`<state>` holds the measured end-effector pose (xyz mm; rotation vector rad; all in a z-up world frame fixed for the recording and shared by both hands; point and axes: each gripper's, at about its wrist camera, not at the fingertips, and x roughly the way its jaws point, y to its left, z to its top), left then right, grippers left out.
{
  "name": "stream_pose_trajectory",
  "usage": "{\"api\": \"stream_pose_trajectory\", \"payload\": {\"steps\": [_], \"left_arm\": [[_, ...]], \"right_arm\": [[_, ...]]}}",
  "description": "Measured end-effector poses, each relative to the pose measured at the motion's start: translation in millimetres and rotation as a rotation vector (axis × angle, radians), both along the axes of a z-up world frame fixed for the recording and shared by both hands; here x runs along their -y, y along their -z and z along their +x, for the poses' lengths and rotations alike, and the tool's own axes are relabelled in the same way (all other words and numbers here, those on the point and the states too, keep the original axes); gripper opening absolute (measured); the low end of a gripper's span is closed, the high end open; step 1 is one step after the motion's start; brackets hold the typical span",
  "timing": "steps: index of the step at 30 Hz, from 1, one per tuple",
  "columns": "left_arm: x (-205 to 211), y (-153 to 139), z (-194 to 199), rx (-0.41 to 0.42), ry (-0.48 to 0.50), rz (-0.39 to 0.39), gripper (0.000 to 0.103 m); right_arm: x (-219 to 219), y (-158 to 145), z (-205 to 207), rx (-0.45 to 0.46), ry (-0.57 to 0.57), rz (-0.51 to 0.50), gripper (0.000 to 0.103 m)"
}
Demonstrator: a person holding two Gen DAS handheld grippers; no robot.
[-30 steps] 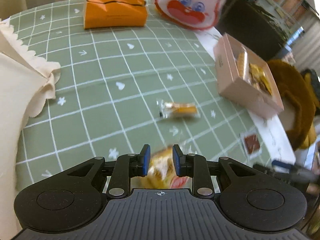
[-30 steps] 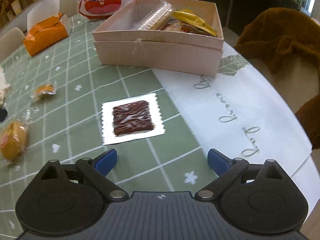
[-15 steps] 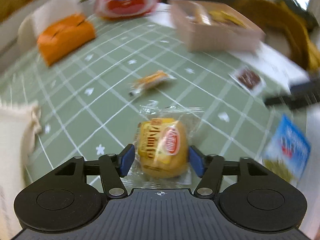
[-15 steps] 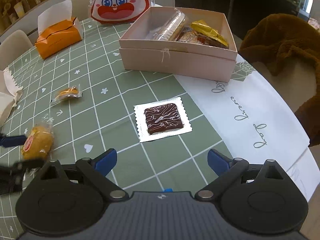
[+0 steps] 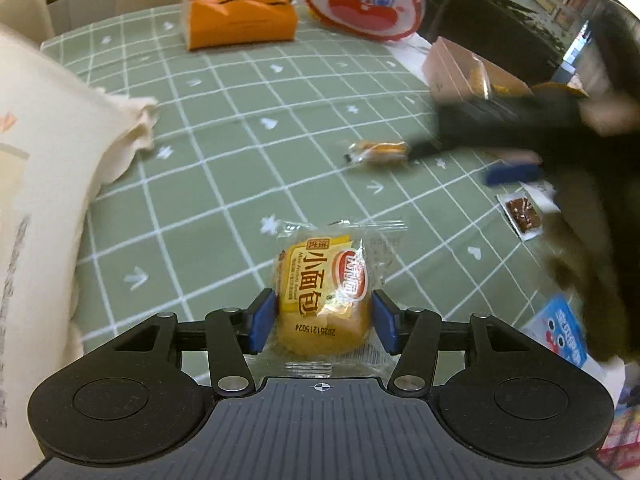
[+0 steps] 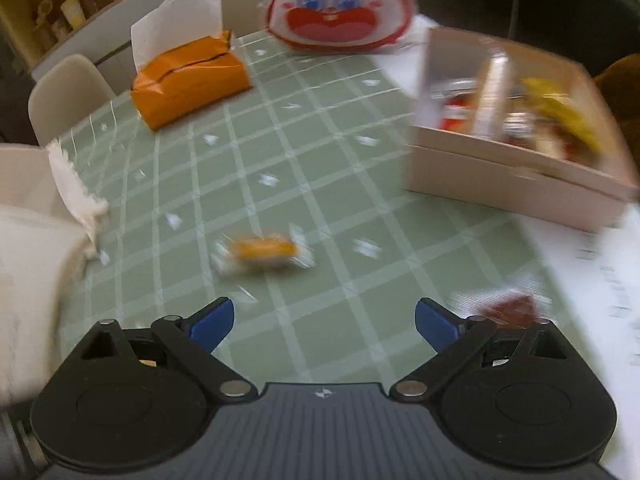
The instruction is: Organize snacks
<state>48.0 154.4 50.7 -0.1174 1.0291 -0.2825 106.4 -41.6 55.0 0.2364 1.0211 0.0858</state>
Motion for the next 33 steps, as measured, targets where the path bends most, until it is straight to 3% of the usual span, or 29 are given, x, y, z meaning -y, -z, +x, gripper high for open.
{"api": "stream_pose_trajectory", "payload": {"steps": [3, 6, 10, 15, 18, 22, 27, 33], "left_arm": [[-7, 0, -4, 0.000, -0.006, -0.012, 0.057], [-11, 0, -7, -0.003, -0.003, -0.020, 0.058], [-10, 0, -9, -0.002, 0.001, -0.029, 0.058], [-2, 2, -4, -0.014, 0.016, -0.051, 0.058], [9, 2, -4, -0.019, 0.037, -0.064, 0.058], [26, 3, -4, -0.020, 0.064, -0.066, 0.058], [41, 6, -1, -0.023, 0.082, -0.048, 0.059], [44, 10, -1, -0.024, 0.076, -0.040, 0.061]], "right_arm": [[-31, 11, 36, -0.024, 0.003, -0.014, 0.096], [-57, 22, 51, -0.020, -0.035, -0.139, 0.070], [-61, 23, 39, -0.008, -0.091, -0.165, 0.069], [-29, 25, -2, -0.007, -0.138, -0.204, 0.069], [-3, 26, -20, -0.019, -0.129, -0.216, 0.071], [29, 29, -40, -0.048, -0.086, -0.208, 0.088], [57, 39, -58, -0.076, -0.027, -0.149, 0.101], [62, 44, -66, -0.041, -0.011, -0.143, 0.103]]}}
